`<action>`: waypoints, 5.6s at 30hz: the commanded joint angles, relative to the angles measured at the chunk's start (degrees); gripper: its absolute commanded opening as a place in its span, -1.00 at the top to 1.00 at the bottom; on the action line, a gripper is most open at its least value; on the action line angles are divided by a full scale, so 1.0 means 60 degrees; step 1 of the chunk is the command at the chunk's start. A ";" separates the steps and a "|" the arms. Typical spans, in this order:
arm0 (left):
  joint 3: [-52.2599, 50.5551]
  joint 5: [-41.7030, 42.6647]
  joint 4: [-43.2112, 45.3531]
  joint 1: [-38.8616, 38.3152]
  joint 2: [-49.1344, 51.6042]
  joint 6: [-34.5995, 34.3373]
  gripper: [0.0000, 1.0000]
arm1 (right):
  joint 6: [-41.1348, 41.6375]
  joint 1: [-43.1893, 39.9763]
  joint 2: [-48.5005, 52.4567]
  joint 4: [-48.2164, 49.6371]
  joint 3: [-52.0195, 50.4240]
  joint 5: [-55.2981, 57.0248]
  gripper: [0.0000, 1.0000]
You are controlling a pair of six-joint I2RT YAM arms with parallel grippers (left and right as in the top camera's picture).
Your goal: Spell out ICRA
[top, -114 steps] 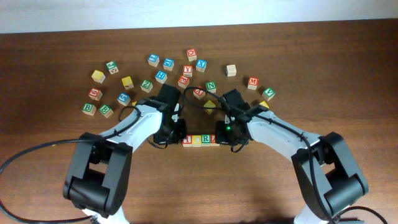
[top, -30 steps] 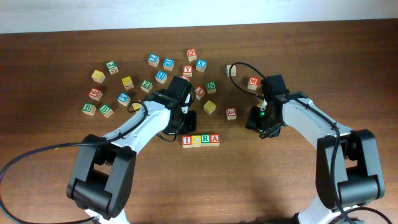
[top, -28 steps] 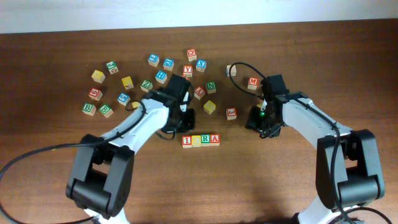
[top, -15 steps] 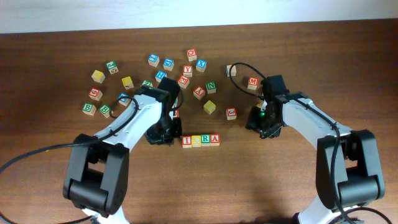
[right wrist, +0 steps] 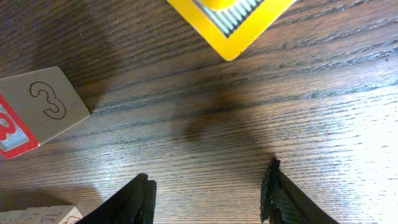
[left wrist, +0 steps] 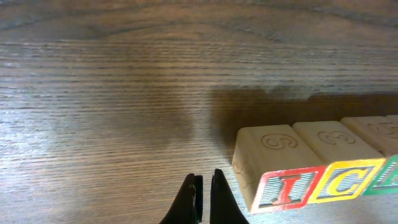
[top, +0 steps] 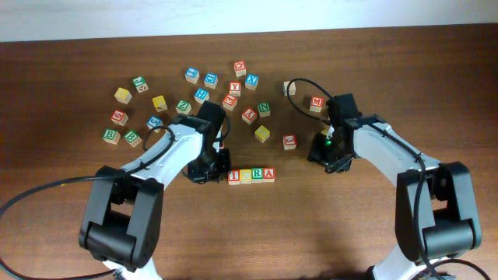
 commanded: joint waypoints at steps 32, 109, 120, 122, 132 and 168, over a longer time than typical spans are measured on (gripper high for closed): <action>-0.0069 0.0372 0.0605 -0.0018 0.0033 -0.0120 1.00 | -0.0066 0.0368 0.0204 0.0069 -0.0251 -0.0120 0.03; -0.0113 -0.0565 0.0386 0.2677 0.0033 -0.1020 0.85 | 0.0951 0.4390 0.0991 0.0787 0.1752 0.0266 0.91; -0.0120 -0.0517 0.0386 0.2608 0.0033 -0.0572 0.87 | 0.0382 0.2138 0.0980 -0.1938 0.4003 -0.0091 0.92; -0.0120 -0.0470 0.0357 0.2437 0.0033 -0.0514 0.87 | -0.0273 0.1311 0.0980 -0.3555 0.4105 -0.0055 0.92; -0.0120 0.0302 -0.0051 0.0637 0.0033 0.0200 0.89 | -0.0459 0.1464 0.0984 -0.3020 0.1588 -0.0510 0.91; -0.0127 0.0572 0.0546 0.0022 0.0033 -0.0120 0.94 | -0.0455 0.2441 0.0984 -0.0885 0.0998 -0.1705 0.91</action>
